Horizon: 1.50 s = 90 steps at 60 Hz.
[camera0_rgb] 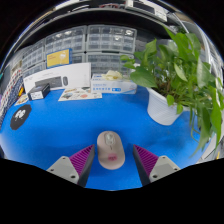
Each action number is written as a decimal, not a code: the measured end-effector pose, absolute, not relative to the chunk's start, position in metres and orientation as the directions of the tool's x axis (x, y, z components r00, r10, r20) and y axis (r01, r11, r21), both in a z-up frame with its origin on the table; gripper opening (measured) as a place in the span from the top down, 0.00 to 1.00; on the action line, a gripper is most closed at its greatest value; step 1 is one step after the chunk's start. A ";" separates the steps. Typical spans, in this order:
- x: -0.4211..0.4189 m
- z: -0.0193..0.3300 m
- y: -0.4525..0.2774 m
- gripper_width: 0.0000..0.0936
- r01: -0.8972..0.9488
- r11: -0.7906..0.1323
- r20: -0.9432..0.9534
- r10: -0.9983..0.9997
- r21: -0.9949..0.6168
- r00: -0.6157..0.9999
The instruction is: Arrange mouse
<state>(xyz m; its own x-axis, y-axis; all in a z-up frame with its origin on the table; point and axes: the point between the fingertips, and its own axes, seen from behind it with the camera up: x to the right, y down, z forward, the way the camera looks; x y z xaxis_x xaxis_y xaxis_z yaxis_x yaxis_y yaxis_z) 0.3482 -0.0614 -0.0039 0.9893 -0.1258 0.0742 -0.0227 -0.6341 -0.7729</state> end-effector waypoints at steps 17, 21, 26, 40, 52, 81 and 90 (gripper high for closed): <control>0.335 -0.012 -0.048 0.50 -0.028 -0.643 0.043 -0.095 -0.765 0.995; 0.335 -0.013 -0.049 0.55 -0.044 -0.654 0.043 -0.116 -0.755 0.992; 0.336 -0.013 -0.049 0.63 -0.051 -0.678 0.052 -0.130 -0.733 0.990; 0.314 0.047 -0.025 0.63 -0.088 -0.653 0.083 -0.226 -0.752 0.971; 0.220 0.188 0.032 0.63 -0.063 -0.478 0.072 -0.258 -0.876 0.963; -0.120 0.127 0.116 0.64 -0.004 -0.537 -0.016 0.018 -0.844 1.000; -0.144 0.041 0.106 0.64 0.033 -0.633 0.006 0.044 -0.773 0.999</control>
<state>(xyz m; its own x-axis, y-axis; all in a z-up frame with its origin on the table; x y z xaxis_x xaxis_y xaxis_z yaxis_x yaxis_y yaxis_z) -0.1439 0.1061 0.0413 0.9990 0.0443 0.0063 0.0329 -0.6334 -0.7731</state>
